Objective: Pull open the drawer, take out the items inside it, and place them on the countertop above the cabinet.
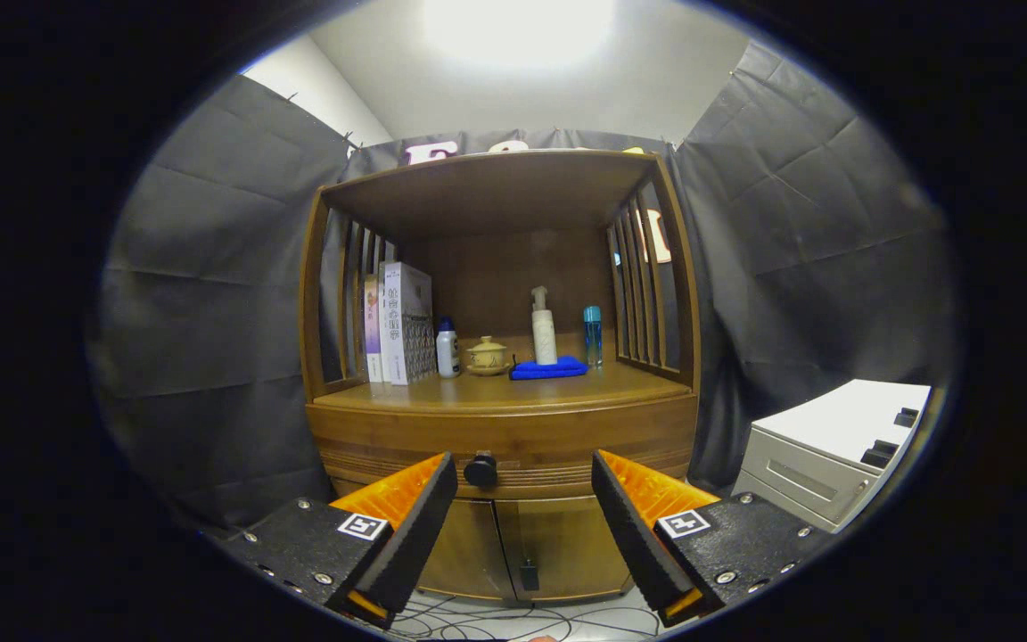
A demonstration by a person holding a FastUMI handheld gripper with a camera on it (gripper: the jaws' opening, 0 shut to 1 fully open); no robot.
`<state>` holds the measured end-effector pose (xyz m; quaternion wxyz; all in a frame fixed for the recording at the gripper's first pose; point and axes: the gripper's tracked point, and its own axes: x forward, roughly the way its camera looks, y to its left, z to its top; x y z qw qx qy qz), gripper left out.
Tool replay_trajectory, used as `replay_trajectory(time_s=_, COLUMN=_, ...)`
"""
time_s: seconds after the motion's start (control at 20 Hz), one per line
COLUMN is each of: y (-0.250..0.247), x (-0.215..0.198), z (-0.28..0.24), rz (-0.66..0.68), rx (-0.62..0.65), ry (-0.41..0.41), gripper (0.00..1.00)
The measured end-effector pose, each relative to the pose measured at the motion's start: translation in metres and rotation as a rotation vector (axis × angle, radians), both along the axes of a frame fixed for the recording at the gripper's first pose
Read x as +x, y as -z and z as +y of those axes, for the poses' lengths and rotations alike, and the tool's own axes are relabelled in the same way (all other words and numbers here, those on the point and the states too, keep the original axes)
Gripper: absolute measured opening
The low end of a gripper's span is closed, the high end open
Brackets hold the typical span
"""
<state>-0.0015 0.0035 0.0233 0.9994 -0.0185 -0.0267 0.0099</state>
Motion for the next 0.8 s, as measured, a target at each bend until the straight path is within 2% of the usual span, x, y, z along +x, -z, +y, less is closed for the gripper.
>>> replay_trajectory(time_s=0.3, y=-0.002, x=0.015, z=0.000, rz=0.005, rx=-0.009, ry=0.004, gripper=0.94)
replay_trajectory(time_s=0.8, y=-0.008, x=0.076, z=0.014, rz=0.016, rx=0.040, ry=-0.014, gripper=0.94)
